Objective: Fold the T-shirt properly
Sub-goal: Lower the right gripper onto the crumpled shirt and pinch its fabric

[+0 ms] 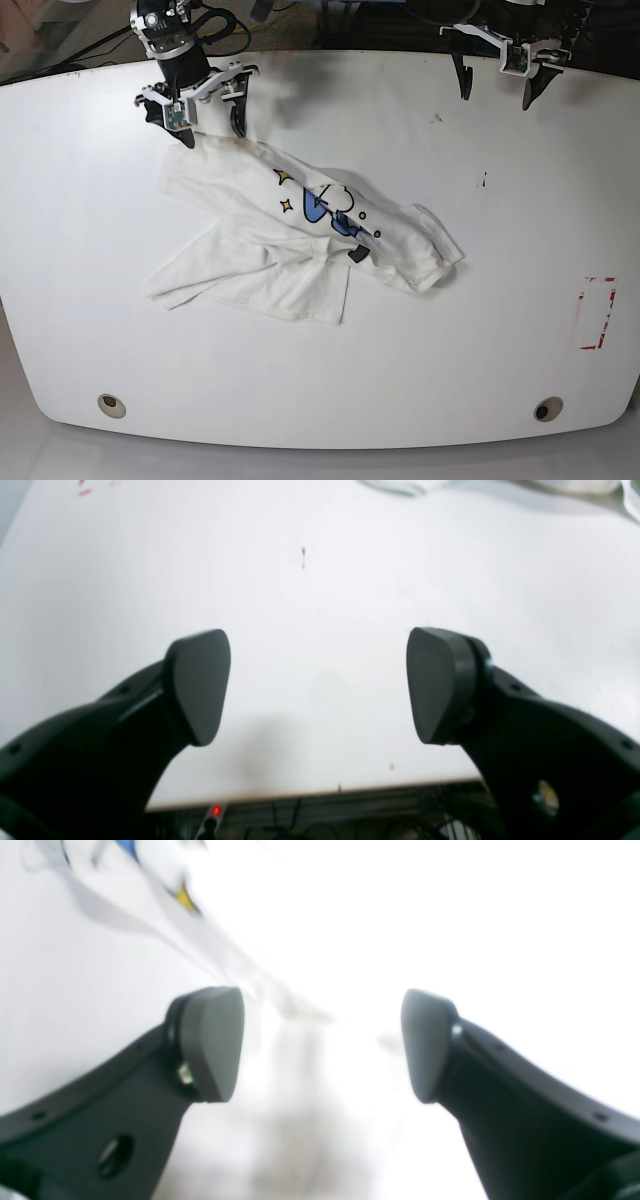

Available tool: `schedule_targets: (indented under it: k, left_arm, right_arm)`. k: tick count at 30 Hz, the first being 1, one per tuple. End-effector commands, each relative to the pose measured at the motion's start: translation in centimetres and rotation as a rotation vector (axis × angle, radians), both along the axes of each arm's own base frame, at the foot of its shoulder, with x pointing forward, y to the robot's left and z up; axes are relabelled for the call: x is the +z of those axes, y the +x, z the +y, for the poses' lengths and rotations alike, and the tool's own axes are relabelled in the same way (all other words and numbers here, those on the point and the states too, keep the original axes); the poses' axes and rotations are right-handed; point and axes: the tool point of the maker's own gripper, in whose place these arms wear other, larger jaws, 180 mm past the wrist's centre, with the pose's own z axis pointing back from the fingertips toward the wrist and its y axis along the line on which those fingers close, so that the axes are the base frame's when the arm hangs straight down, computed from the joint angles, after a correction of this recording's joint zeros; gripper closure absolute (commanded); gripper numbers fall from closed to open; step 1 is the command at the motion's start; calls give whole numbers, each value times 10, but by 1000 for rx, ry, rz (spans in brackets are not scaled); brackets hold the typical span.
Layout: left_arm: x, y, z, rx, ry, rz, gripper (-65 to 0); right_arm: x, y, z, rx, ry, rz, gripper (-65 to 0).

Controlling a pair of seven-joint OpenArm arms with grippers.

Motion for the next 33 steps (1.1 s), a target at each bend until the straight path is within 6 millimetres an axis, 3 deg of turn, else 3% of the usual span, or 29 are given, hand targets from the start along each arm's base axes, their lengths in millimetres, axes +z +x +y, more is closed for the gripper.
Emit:
schedule_targets:
  k: [1, 7, 17, 23, 33]
  left_arm:
    - [10, 5, -1, -6, 5, -41, -514]
    - [21, 32, 1, -4, 14, -123, -512]
    - [21, 48, 2, -2, 14, -159, -512]
    - [25, 57, 2, 0, 13, -186, -512]
    - [30, 66, 4, 1, 17, -213, -512]
  right_arm:
    - [20, 18, 5, 28, 7, -64, -476]
    - [38, 59, 22, 160, -28, -85, -476]
    - [73, 113, 71, 417, -129, -130, -474]
    - [72, 135, 91, 499, -173, -106, -474]
    - [28, 158, 94, 584, -229, 25, -474]
